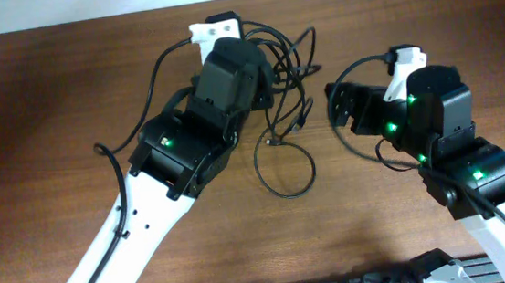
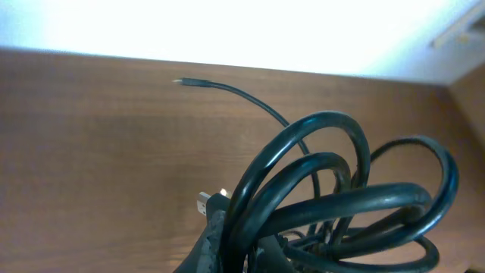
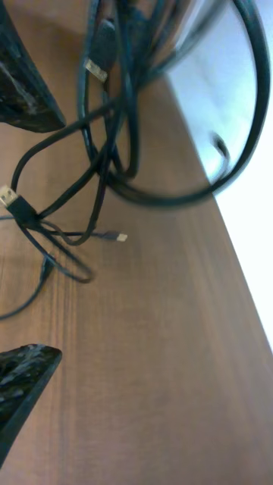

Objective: Untangle cables

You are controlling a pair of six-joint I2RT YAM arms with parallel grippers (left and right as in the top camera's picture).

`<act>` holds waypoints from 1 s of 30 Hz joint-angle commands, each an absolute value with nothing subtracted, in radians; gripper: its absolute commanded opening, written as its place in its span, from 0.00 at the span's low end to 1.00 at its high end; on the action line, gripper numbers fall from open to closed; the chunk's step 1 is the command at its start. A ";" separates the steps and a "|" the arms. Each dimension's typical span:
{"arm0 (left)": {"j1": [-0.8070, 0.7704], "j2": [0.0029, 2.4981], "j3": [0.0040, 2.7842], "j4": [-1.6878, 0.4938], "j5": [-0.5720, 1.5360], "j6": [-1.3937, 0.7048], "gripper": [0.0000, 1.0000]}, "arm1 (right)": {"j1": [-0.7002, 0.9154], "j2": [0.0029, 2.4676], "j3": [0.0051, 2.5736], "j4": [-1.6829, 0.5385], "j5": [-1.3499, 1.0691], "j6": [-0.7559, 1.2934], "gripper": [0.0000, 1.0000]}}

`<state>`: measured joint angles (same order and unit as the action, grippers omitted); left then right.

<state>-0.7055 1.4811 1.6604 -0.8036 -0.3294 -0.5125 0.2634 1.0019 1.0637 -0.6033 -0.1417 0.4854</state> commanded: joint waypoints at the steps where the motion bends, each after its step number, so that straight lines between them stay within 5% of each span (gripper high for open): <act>1: -0.706 1.464 1.666 -0.794 -0.259 -0.280 0.00 | 0.262 0.988 1.072 -0.593 -0.286 0.242 0.90; 13: -0.707 1.464 1.666 -0.778 -0.064 -0.162 0.00 | 0.262 0.988 1.072 -0.581 -0.456 0.078 0.70; 21: -0.715 1.464 1.666 -0.778 -0.040 -0.159 0.00 | 0.262 0.988 1.072 -0.557 -0.490 0.078 0.45; 26: -0.720 1.464 1.666 -0.778 -0.045 -0.159 0.00 | 0.262 0.988 1.072 -0.555 -0.490 0.084 0.04; 30: -0.719 1.464 1.666 -0.778 -0.088 -0.167 0.00 | 0.262 0.976 1.072 -0.497 -0.491 0.187 0.04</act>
<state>-0.7170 1.4811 1.6608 -0.7876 -0.0597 -0.1715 0.2634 1.0019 1.0637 -0.5354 -0.4885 0.0990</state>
